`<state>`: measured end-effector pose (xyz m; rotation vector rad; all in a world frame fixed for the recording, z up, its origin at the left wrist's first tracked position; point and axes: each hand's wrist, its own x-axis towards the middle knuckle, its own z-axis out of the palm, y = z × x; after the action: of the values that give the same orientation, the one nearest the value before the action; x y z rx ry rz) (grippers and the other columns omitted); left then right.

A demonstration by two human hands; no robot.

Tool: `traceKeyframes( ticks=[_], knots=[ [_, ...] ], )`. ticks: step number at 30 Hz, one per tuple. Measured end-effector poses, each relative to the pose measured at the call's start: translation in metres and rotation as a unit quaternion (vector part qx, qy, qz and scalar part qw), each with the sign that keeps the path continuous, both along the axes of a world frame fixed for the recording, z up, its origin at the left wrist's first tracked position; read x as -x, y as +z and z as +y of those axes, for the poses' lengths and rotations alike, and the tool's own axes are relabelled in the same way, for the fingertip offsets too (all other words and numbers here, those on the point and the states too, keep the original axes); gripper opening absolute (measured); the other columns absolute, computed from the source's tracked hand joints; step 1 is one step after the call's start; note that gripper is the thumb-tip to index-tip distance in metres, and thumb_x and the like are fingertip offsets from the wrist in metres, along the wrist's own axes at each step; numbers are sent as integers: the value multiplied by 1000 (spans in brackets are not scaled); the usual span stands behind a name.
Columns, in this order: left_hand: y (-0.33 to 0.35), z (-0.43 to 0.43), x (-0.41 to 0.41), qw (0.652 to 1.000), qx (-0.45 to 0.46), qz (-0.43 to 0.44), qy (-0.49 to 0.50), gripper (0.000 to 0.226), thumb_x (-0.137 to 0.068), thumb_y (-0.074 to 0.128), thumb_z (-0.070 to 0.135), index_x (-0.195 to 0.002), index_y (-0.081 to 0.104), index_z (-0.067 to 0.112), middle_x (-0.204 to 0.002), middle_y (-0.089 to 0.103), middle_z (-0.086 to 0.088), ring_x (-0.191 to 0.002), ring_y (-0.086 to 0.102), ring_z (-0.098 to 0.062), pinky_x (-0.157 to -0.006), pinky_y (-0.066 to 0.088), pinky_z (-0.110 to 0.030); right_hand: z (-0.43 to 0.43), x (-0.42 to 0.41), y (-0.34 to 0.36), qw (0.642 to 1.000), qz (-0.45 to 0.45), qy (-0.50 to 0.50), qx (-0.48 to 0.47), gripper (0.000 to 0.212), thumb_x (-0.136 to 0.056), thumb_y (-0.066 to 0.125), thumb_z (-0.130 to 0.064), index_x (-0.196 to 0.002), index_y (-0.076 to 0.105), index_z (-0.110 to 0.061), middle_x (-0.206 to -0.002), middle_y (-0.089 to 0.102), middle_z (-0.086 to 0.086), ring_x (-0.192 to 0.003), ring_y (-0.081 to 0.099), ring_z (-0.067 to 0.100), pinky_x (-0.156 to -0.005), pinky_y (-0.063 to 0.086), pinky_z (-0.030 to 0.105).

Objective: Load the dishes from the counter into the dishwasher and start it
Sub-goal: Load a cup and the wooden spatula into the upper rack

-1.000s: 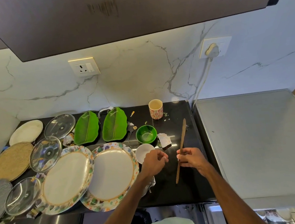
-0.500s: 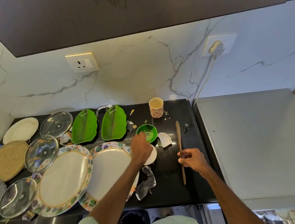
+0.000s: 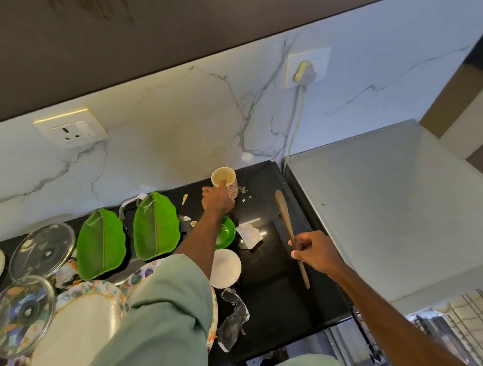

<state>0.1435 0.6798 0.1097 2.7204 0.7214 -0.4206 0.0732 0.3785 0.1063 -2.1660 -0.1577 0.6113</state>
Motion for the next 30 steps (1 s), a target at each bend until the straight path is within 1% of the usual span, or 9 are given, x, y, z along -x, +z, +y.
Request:
traceKeyframes(
  ticks=[2, 6, 9, 14, 17, 20, 24, 28, 30],
  knots=[
    [-4, -2, -7, 1000, -2, -3, -11, 60, -95, 59, 37, -145, 34, 16, -137, 45, -28, -128, 44, -41, -98, 44, -47, -7, -4, 2, 1000, -15, -24, 5, 26, -80, 83, -10, -104, 77, -18, -91, 74, -8, -87, 70, 9, -87, 57, 28],
    [-6, -12, -14, 998, -31, -58, 17, 39, -101, 53, 29, -132, 52, 6, -129, 57, -22, -119, 57, -37, -91, 51, -43, -21, -6, 5, 998, -15, -57, 1, 22, -82, 81, -10, -102, 76, -17, -93, 74, -5, -86, 70, 10, -83, 57, 24],
    [0, -20, -8, 995, -41, -91, 20, 37, -102, 53, 26, -130, 53, 3, -126, 58, -24, -115, 58, -39, -89, 52, -45, -34, -3, 7, 997, -13, -70, -2, 17, -82, 80, -9, -97, 76, -17, -92, 72, -9, -84, 69, 9, -74, 52, 15],
    [20, -66, 20, 986, 16, -168, -20, 34, -104, 50, 32, -125, 59, 6, -116, 67, -18, -102, 66, -33, -79, 53, -40, -68, 2, 9, 995, -31, -93, 3, 12, -83, 81, -14, -84, 71, -21, -90, 74, -6, -79, 69, 9, -74, 47, 10],
    [30, -110, 45, 973, 80, -207, -66, 31, -99, 56, 36, -119, 63, 13, -112, 71, -12, -91, 68, -28, -77, 59, -40, -95, 7, 10, 992, -33, -119, 8, 9, -81, 82, -12, -81, 73, -9, -92, 75, -7, -79, 69, 5, -80, 51, 18],
    [48, -165, 65, 966, 120, -215, -84, 25, -95, 62, 35, -111, 67, 17, -108, 73, -7, -89, 68, -26, -75, 58, -37, -128, 15, 12, 988, -44, -148, 19, 10, -78, 83, -13, -79, 73, -13, -89, 77, -2, -79, 71, 11, -84, 56, 25],
    [67, -245, 86, 951, 162, -215, -153, 22, -92, 67, 38, -102, 68, 19, -96, 73, 2, -76, 66, -15, -70, 56, -35, -185, 34, 12, 977, -48, -204, 27, 12, -75, 84, -13, -84, 77, -14, -84, 77, 1, -79, 72, 17, -86, 58, 31],
    [74, -328, 109, 928, 180, -231, -230, 33, -88, 72, 43, -110, 70, 18, -107, 74, 0, -89, 69, -14, -81, 59, -36, -261, 70, 15, 962, -61, -266, 18, 16, -74, 83, -7, -89, 78, -10, -80, 75, 3, -77, 72, 21, -77, 57, 28],
    [75, -370, 121, 917, 201, -227, -258, 33, -87, 72, 44, -108, 71, 19, -106, 74, -2, -93, 69, -16, -84, 58, -38, -303, 94, 12, 953, -83, -290, 27, 14, -74, 82, -6, -85, 78, -12, -76, 74, 1, -73, 72, 21, -74, 60, 33]
  ],
)
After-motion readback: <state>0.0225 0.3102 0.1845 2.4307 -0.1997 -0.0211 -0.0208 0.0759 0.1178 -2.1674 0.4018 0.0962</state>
